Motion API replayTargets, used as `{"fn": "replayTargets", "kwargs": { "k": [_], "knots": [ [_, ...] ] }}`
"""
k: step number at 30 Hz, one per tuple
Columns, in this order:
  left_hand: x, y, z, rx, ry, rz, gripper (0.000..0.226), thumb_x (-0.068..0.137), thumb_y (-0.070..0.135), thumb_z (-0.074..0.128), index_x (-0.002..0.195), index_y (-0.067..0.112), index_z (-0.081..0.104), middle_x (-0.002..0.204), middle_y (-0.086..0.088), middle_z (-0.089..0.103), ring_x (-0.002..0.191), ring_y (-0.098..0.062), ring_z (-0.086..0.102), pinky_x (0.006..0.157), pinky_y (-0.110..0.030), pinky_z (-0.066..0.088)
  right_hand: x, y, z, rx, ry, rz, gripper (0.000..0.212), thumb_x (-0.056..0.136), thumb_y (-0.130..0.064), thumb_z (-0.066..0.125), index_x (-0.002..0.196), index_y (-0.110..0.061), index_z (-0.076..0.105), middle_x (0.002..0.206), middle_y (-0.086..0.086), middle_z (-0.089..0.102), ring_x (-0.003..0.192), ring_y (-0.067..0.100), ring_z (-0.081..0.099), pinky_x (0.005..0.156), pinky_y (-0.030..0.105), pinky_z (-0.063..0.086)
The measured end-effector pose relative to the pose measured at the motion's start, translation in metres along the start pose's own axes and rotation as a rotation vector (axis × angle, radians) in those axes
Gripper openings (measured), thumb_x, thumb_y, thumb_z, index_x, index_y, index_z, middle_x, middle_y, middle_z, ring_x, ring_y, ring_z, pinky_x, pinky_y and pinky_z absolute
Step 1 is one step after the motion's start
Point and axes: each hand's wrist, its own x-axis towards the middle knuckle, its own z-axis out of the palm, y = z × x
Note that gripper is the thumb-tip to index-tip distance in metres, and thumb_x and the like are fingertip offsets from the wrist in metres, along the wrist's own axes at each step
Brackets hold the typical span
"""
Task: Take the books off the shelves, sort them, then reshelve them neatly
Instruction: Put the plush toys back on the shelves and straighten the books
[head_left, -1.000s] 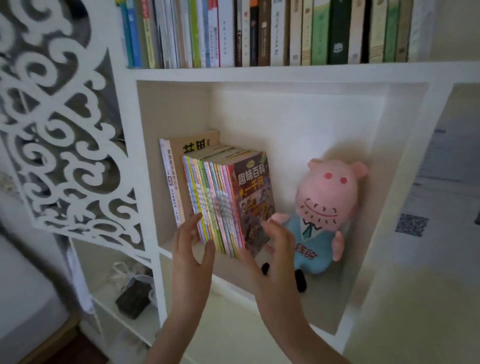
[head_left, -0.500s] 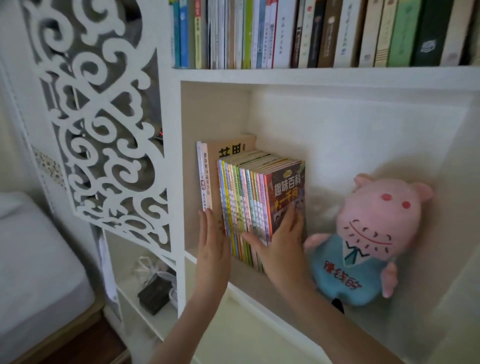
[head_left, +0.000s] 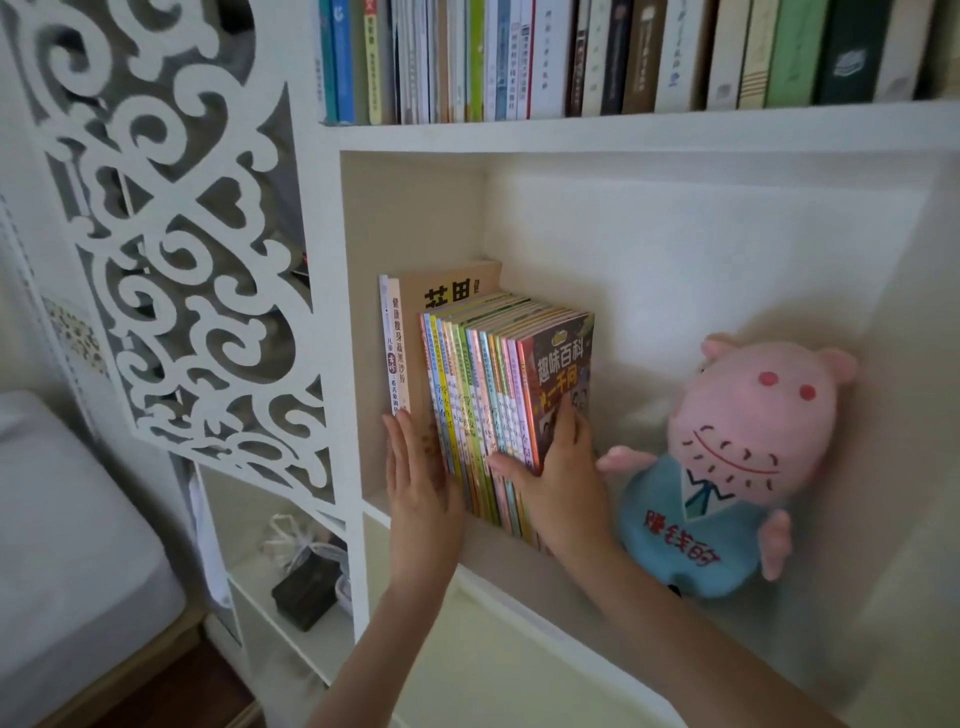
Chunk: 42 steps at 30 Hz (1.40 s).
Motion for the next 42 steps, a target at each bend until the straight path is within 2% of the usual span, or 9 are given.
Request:
{"fn": "replayTargets", "kwargs": {
  "k": [8, 13, 21, 25, 29, 32, 36, 39, 42],
  "knots": [
    [-0.001, -0.012, -0.021, -0.051, -0.032, -0.214, 0.090, 0.071, 0.025, 0.082, 0.144, 0.008, 0.032, 0.136, -0.014, 0.044, 0.124, -0.032, 0.046, 0.097, -0.049, 0.045, -0.013, 0.019, -0.009, 0.020, -0.232, 0.057, 0.130, 0.066, -0.038, 0.085, 0.152, -0.010, -0.009, 0.157, 0.011, 0.008, 0.146, 0.031, 0.006, 0.119, 0.045, 0.017],
    [0.007, -0.007, -0.018, 0.156, -0.166, -0.223, 0.116, 0.050, 0.039, 0.090, 0.140, 0.003, 0.027, 0.131, -0.016, 0.046, 0.123, -0.035, 0.045, 0.095, -0.047, 0.043, -0.017, 0.020, -0.008, -0.106, -0.239, 0.038, 0.131, 0.067, -0.040, 0.084, 0.151, -0.005, -0.009, 0.155, 0.014, 0.008, 0.145, 0.031, 0.010, 0.117, 0.038, 0.025],
    [0.019, -0.020, -0.017, 0.248, -0.151, -0.192, 0.092, 0.051, 0.045, 0.088, 0.116, 0.006, 0.037, 0.110, -0.014, 0.060, 0.103, -0.037, 0.059, 0.072, -0.042, 0.049, -0.017, 0.013, -0.006, -0.203, -0.214, 0.012, 0.129, 0.066, -0.042, 0.084, 0.150, -0.003, -0.006, 0.149, 0.014, 0.016, 0.140, 0.028, 0.022, 0.106, 0.034, 0.039],
    [0.019, -0.020, -0.018, 0.221, -0.168, -0.182, 0.093, 0.053, 0.044, 0.088, 0.119, 0.005, 0.036, 0.115, -0.016, 0.058, 0.107, -0.038, 0.058, 0.076, -0.044, 0.050, -0.018, 0.015, -0.004, -0.155, -0.196, -0.008, 0.128, 0.068, -0.041, 0.083, 0.150, -0.004, -0.007, 0.151, 0.013, 0.014, 0.139, 0.026, 0.024, 0.105, 0.031, 0.036],
    [0.018, -0.018, -0.024, 0.059, -0.247, -0.211, 0.112, 0.039, 0.052, 0.089, 0.125, 0.005, 0.034, 0.119, -0.015, 0.052, 0.115, -0.036, 0.050, 0.089, -0.049, 0.047, -0.015, 0.024, -0.010, -0.001, -0.318, 0.027, 0.137, 0.065, -0.035, 0.087, 0.150, -0.007, -0.017, 0.159, 0.011, -0.002, 0.148, 0.028, 0.004, 0.120, 0.038, 0.015],
    [0.015, -0.010, -0.018, 0.005, -0.271, -0.269, 0.152, 0.024, 0.069, 0.084, 0.144, 0.005, 0.016, 0.143, -0.015, 0.035, 0.136, -0.033, 0.031, 0.108, -0.052, 0.032, -0.011, 0.033, -0.008, 0.056, -0.307, 0.033, 0.132, 0.060, -0.032, 0.089, 0.152, -0.010, -0.004, 0.157, 0.009, 0.021, 0.144, 0.028, 0.023, 0.117, 0.041, 0.026],
    [0.010, -0.002, -0.006, 0.090, -0.242, -0.284, 0.173, 0.014, 0.085, 0.067, 0.148, 0.001, -0.001, 0.154, -0.017, 0.016, 0.144, -0.030, 0.013, 0.118, -0.044, 0.016, -0.010, 0.036, -0.004, 0.056, -0.258, -0.018, 0.121, 0.058, -0.032, 0.089, 0.150, -0.010, 0.014, 0.150, 0.009, 0.034, 0.139, 0.026, 0.032, 0.113, 0.038, 0.031],
    [0.009, -0.006, -0.003, 0.101, -0.186, -0.275, 0.180, 0.002, 0.100, 0.036, 0.149, 0.002, 0.000, 0.152, -0.018, 0.020, 0.143, -0.033, 0.017, 0.117, -0.047, 0.018, -0.011, 0.039, -0.002, 0.078, -0.227, -0.050, 0.119, 0.060, -0.036, 0.088, 0.150, -0.013, 0.016, 0.148, 0.008, 0.035, 0.137, 0.025, 0.032, 0.113, 0.035, 0.031],
    [0.006, -0.015, 0.002, 0.133, -0.127, -0.182, 0.161, 0.028, 0.103, 0.035, 0.147, -0.003, 0.013, 0.135, -0.032, 0.037, 0.126, -0.049, 0.037, 0.101, -0.062, 0.036, -0.012, 0.038, 0.006, 0.122, -0.170, -0.038, 0.116, 0.060, -0.040, 0.087, 0.151, -0.015, 0.019, 0.145, 0.007, 0.037, 0.136, 0.024, 0.033, 0.111, 0.034, 0.034]
  ]
}}
